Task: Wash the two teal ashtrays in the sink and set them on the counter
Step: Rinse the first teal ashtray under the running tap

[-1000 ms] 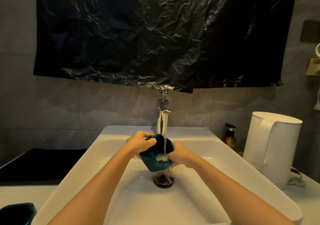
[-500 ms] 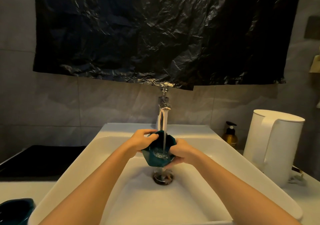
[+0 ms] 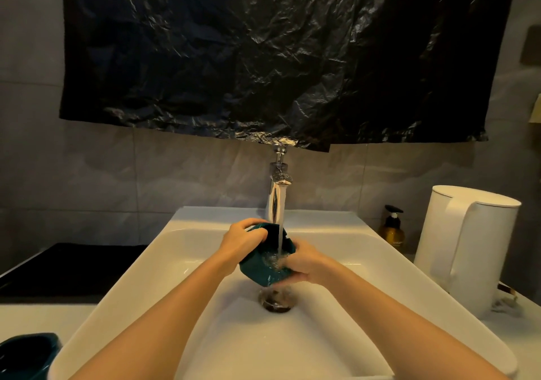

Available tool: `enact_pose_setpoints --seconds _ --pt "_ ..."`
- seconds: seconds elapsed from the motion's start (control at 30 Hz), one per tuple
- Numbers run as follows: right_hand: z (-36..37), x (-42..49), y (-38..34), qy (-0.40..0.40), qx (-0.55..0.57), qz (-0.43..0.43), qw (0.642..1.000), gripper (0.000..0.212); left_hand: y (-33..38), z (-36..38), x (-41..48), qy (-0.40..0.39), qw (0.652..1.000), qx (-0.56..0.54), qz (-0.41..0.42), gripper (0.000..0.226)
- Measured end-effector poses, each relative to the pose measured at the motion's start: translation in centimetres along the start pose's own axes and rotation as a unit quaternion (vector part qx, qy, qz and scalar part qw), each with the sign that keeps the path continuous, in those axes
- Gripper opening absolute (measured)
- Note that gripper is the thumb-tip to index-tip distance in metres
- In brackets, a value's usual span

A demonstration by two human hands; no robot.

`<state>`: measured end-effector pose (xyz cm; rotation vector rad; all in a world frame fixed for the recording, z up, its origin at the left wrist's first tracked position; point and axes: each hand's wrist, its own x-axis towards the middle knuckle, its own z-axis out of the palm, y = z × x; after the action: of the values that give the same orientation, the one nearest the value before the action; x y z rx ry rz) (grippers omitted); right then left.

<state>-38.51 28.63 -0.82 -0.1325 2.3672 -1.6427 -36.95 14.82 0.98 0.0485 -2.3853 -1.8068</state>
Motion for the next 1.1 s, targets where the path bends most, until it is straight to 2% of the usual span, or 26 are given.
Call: enact_pose_setpoints --seconds 0.07,0.13,0.23,0.37,0.4,0.53,0.6,0.67,0.73,0.77,0.87,0.97,1.03,1.1 --pt "-0.1 0.6 0.4 0.106 -0.143 -0.061 0.982 0.013 0.1 0.0 -0.2 -0.015 1.000 0.008 -0.005 0.030" --pt "-0.2 0.6 0.5 0.149 -0.217 -0.082 0.961 0.011 0.2 0.0 -0.3 -0.022 1.000 0.014 -0.001 0.032" --pt "-0.6 0.5 0.3 0.163 -0.231 -0.103 0.954 0.008 0.5 0.1 -0.2 -0.011 1.000 0.002 0.013 0.031" --pt "-0.2 0.6 0.0 0.015 -0.135 -0.062 0.989 0.028 0.4 -0.2 -0.3 0.012 1.000 -0.004 0.020 0.028" --pt "0.0 0.8 0.0 0.019 -0.130 -0.063 0.989 0.029 0.3 -0.2 -0.3 0.008 1.000 -0.005 0.021 0.027" --pt "-0.1 1.0 0.1 0.162 -0.215 -0.099 0.958 0.014 0.6 0.0 -0.5 -0.014 1.000 -0.006 0.017 0.024" --pt "-0.3 0.7 0.0 0.165 -0.245 -0.110 0.949 0.014 0.7 0.0 -0.5 -0.025 1.000 -0.004 0.010 0.028" --pt "-0.4 0.5 0.1 0.110 -0.236 -0.109 0.959 0.008 0.7 -0.1 -0.6 -0.030 1.000 0.000 0.006 0.030" --pt "-0.2 0.3 0.1 0.061 -0.221 -0.117 0.966 0.026 0.6 -0.3 -0.6 -0.033 0.999 0.003 0.002 0.030" --pt "-0.1 0.4 0.1 0.063 -0.217 -0.117 0.967 0.029 0.6 -0.3 -0.6 -0.035 0.999 0.006 -0.003 0.028" --pt "-0.2 0.6 0.0 0.135 -0.240 -0.119 0.954 0.024 0.7 -0.2 -0.5 -0.046 0.998 0.002 -0.030 0.018" --pt "-0.4 0.6 -0.3 0.158 -0.223 -0.083 0.958 0.020 1.1 -0.1 -0.5 -0.044 0.997 -0.045 -0.045 0.013" --pt "-0.3 0.3 -0.6 0.136 -0.152 -0.050 0.978 0.015 1.0 0.0 -0.3 -0.045 0.992 -0.108 -0.054 0.029" --pt "-0.1 -0.3 -1.1 0.084 0.009 0.001 0.996 0.015 0.7 0.3 -0.2 -0.043 0.989 -0.131 -0.052 0.040"
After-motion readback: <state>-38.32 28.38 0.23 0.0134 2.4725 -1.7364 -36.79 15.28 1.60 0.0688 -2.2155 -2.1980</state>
